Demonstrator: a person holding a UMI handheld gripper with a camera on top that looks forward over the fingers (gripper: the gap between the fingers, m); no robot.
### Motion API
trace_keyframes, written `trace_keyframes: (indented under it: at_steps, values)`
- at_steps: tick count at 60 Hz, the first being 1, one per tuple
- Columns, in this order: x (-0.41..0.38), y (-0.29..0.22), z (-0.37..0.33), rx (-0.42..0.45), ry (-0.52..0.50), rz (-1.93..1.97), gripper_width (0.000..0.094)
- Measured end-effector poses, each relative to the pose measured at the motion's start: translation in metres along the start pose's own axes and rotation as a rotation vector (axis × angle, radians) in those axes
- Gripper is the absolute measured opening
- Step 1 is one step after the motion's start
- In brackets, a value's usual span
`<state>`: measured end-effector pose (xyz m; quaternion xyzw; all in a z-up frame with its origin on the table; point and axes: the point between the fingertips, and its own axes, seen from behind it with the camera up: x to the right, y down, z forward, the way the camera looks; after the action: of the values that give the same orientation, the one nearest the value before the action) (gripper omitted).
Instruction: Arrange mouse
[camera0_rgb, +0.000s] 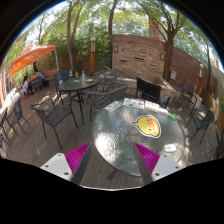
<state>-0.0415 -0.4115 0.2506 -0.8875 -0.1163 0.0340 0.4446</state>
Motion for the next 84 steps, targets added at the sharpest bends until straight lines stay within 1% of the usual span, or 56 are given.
trace_keyframes:
  at_steps: [12, 13, 17, 18, 19, 23, 24, 25, 26, 27, 30, 31, 32, 40, 50, 55, 65, 67, 73, 84]
  values:
    - [0.016, 0.025, 0.01, -0.055, 0.022, 0.054, 0.0856]
    - [0.023, 0.038, 0.007, -0.057, 0.019, 0.058, 0.0856]
    - [0.031, 0.048, 0.017, -0.088, 0.03, 0.071, 0.0856]
    - [0.039, 0.052, 0.021, -0.094, 0.031, 0.073, 0.0856]
    - [0.047, 0.069, 0.014, -0.095, 0.032, 0.075, 0.0855]
    - [0.073, 0.092, 0.03, -0.121, 0.051, 0.086, 0.0855]
    - [0.078, 0.085, 0.044, -0.131, 0.059, 0.089, 0.0855]
    - [0.084, 0.089, 0.039, -0.136, 0.065, 0.092, 0.0856]
    - [0.095, 0.111, 0.029, -0.134, 0.072, 0.095, 0.0856]
    - [0.103, 0.116, 0.033, -0.137, 0.081, 0.097, 0.0856]
    - [0.13, 0.132, 0.045, -0.148, 0.113, 0.1, 0.0854]
    - [0.145, 0.124, 0.058, -0.156, 0.123, 0.1, 0.0853]
    - [0.156, 0.14, 0.049, -0.152, 0.134, 0.1, 0.0854]
    - [0.253, 0.166, 0.086, -0.151, 0.239, 0.089, 0.0857]
    - [0.352, 0.177, 0.144, -0.122, 0.303, 0.089, 0.0866]
    - [0.381, 0.181, 0.171, -0.119, 0.301, 0.108, 0.0861]
    - [0.407, 0.183, 0.215, -0.122, 0.25, 0.106, 0.0862]
    - [0.407, 0.178, 0.222, -0.114, 0.224, 0.098, 0.0865]
    - [0.413, 0.167, 0.238, -0.101, 0.192, 0.099, 0.085]
    - [0.436, 0.148, 0.268, -0.082, 0.19, 0.121, 0.0858]
